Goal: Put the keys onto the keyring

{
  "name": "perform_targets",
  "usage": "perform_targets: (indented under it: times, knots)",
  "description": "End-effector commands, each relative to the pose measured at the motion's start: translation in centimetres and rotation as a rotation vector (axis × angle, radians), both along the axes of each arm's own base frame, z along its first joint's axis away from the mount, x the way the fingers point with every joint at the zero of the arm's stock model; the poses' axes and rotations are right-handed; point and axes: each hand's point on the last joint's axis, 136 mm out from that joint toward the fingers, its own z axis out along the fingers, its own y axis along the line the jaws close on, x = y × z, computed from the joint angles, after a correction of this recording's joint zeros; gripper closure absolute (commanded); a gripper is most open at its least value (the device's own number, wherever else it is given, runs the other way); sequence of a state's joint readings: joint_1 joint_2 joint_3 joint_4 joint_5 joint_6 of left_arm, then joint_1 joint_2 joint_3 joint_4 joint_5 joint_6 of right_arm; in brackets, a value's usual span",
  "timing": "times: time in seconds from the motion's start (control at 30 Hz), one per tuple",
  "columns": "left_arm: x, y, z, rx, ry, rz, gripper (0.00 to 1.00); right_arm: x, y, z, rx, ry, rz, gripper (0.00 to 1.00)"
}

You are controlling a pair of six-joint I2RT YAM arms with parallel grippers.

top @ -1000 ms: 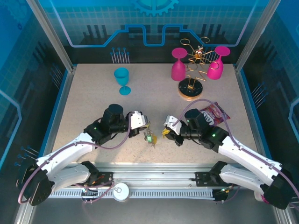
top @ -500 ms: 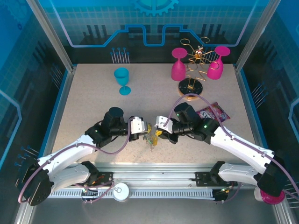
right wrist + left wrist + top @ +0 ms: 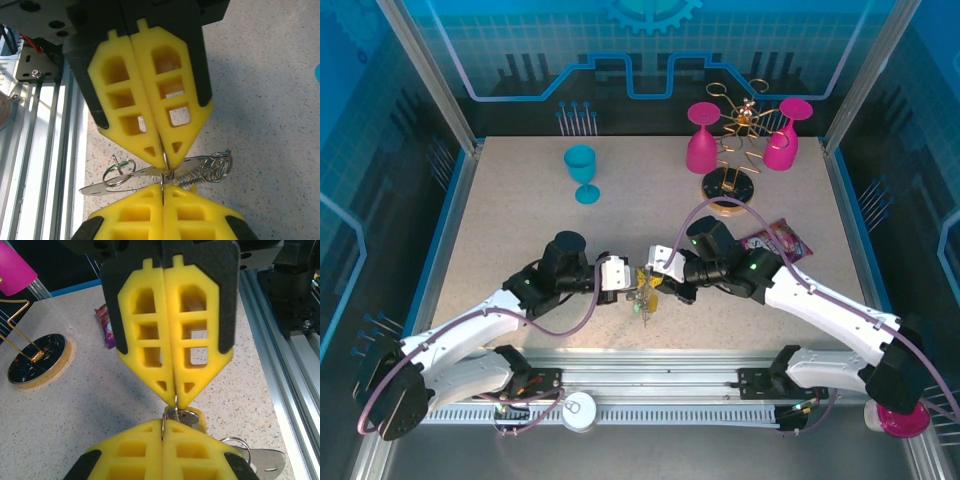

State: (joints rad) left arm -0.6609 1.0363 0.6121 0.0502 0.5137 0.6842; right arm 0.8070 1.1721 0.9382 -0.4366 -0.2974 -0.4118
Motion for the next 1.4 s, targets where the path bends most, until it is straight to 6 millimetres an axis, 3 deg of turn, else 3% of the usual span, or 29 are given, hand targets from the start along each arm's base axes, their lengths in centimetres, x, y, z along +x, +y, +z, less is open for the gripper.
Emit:
perform_targets:
  times: [0.0,0.3,0.8,1.13,1.37]
  knots:
    - [-1.0,-0.3,0.9,-0.031,-0.043,-0.054,1.0,0.6,0.3,0.7,-0.007,-0.027,-0.024,1.0]
    - [-0.9,-0.3,1.0,-0.03,-0.038,-0.047,1.0,1.8,0.3,0.9,-0.011,-0.027,-0.097,1.0]
    - [0.1,0.0,1.1,-0.019,-0.117,0.008,1.0,4.8,-0.1,1.1,0.075,0.184,-0.463,1.0]
    - [0.3,0.1,1.8,-0.035,-0.258,0.036,1.0,4.6,0.2,0.4,0.1,0.358,-0.525,1.0]
    - [0.3,0.1,1.5,-0.011,-0.309,0.036,1.0,3.9,1.5,1.3,0.178,0.446,-0.486,1.0]
